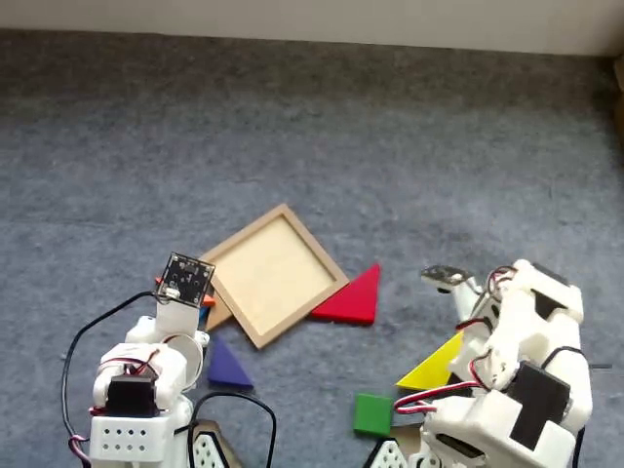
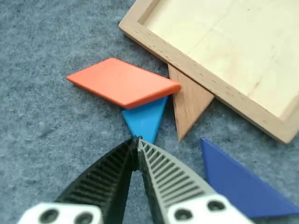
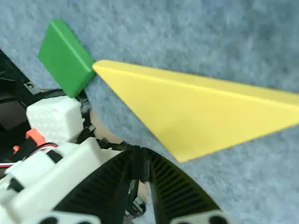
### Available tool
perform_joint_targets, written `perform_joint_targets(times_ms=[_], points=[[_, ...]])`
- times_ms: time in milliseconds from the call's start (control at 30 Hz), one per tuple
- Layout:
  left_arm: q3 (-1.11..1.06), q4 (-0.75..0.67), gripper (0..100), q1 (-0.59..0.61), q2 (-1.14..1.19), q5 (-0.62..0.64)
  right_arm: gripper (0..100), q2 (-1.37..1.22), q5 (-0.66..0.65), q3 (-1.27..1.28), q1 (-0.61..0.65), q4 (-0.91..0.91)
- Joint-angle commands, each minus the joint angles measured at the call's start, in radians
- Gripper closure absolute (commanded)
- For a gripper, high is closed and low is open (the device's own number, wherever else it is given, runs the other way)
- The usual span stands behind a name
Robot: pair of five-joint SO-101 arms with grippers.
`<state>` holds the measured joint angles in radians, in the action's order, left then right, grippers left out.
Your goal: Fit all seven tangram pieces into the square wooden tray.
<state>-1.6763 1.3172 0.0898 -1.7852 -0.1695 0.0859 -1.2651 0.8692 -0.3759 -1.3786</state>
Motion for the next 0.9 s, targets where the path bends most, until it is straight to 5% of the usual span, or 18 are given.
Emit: perform_joint_targets(times_ms=[0,133,433,867], points=[[-0.021,0.005,99,0.008,-0.031,-0.008,99.2,0.007,-0.009,0.031,0.088,0.091],[-0.021,0.005,99,0.008,-0.031,-0.008,99.2,0.007,0.011,0.041,0.176,0.116],[-0.021,0.005,99,0.008,-0.031,-0.008,99.2,0.01,0.35,0.03,0.409,0.321],[-0.021,0.005,99,0.008,-0.031,-0.008,99.2,0.211,0.601,-0.094,0.426,0.533]])
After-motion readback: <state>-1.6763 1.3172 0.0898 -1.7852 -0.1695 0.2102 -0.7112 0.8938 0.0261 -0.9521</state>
